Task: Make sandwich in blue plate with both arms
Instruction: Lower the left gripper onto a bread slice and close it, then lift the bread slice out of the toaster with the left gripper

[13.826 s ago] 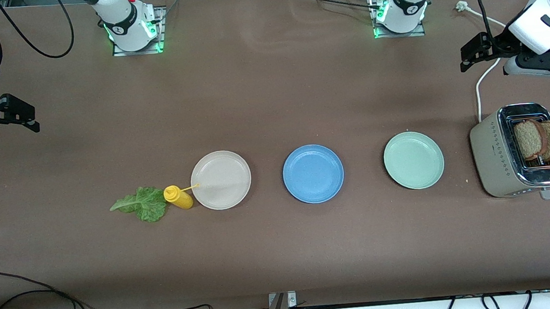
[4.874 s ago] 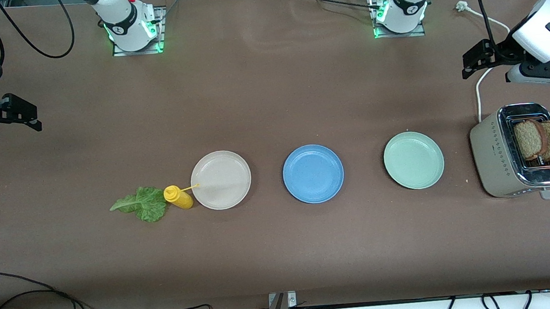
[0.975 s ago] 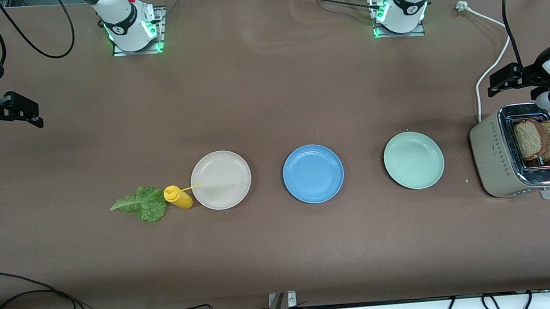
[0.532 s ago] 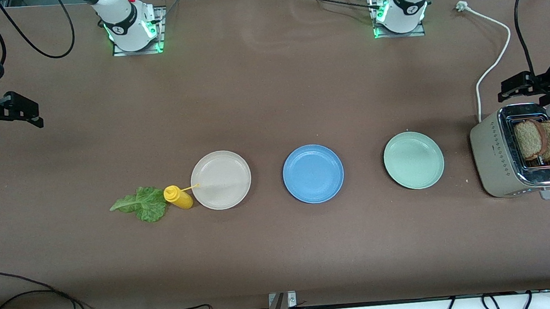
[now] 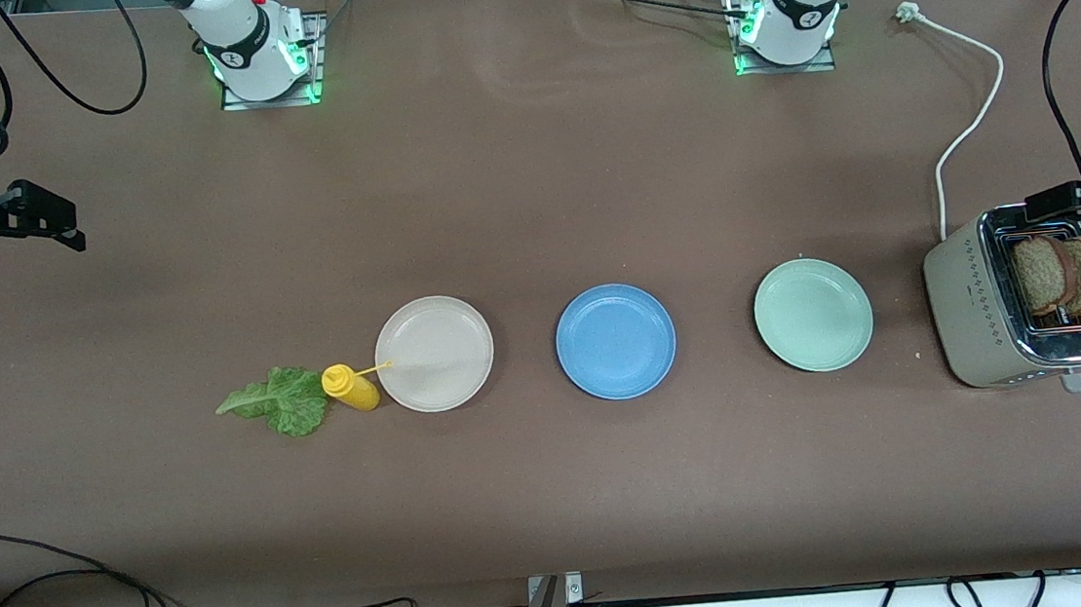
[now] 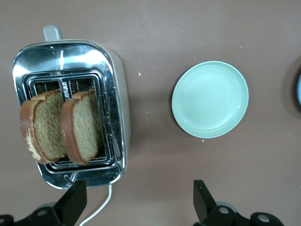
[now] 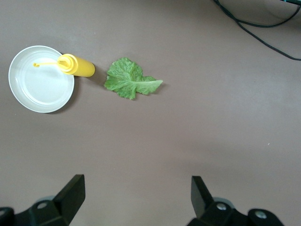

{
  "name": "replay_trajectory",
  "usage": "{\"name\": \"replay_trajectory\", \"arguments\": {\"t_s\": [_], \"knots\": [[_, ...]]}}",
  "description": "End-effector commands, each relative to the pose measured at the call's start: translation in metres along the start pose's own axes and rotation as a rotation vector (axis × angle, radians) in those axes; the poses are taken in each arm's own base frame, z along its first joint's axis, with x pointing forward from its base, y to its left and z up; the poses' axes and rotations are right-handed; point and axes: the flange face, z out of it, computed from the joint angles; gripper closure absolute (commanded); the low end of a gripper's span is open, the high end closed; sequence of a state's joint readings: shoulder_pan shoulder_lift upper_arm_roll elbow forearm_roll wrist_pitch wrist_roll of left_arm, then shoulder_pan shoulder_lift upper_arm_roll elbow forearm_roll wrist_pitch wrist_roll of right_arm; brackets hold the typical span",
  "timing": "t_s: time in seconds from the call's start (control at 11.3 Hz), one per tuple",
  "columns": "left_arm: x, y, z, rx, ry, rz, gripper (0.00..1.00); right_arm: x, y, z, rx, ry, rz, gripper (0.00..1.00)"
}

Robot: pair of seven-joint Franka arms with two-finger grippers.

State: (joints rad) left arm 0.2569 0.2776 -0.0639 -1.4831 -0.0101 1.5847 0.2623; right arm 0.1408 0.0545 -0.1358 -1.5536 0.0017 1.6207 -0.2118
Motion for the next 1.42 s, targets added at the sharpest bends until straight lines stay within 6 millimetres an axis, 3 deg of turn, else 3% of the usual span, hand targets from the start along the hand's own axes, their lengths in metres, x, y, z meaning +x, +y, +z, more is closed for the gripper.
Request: {"name": "replay_trajectory", "arguments": {"t_s": [0.0, 0.18, 0.35, 0.44, 0.62, 0.8, 0.97, 1.33], "knots": [[0.012, -0.031, 0.007, 0.013, 0.030, 0.061, 0.00, -0.002, 0.000, -0.005, 0.010, -0.001, -0.002, 0.00], [0.013, -0.050, 0.020, -0.003, 0.016, 0.054, 0.00, -0.002, 0.000, -0.005, 0.010, -0.003, -0.002, 0.00], [0.015, -0.052, 0.028, -0.003, 0.002, 0.053, 0.00, -0.002, -0.001, -0.005, 0.010, -0.003, -0.001, 0.00], [0.020, -0.055, 0.042, -0.006, -0.021, 0.053, 0.00, -0.002, 0.000, -0.005, 0.010, -0.001, -0.001, 0.00], [0.024, -0.080, 0.073, -0.031, -0.058, 0.023, 0.00, -0.002, -0.001, -0.006, 0.010, -0.001, -0.002, 0.00], [0.029, -0.088, 0.072, 0.058, -0.030, 0.032, 0.00, -0.002, -0.001, -0.005, 0.010, -0.001, -0.002, 0.00], [0.035, -0.094, 0.085, 0.069, -0.031, 0.033, 0.00, -0.002, -0.001, -0.005, 0.010, -0.001, -0.002, 0.00], [0.034, -0.106, 0.100, 0.045, -0.045, 0.014, 0.29, -0.002, 0.000, -0.005, 0.010, -0.001, -0.001, 0.00]]}}
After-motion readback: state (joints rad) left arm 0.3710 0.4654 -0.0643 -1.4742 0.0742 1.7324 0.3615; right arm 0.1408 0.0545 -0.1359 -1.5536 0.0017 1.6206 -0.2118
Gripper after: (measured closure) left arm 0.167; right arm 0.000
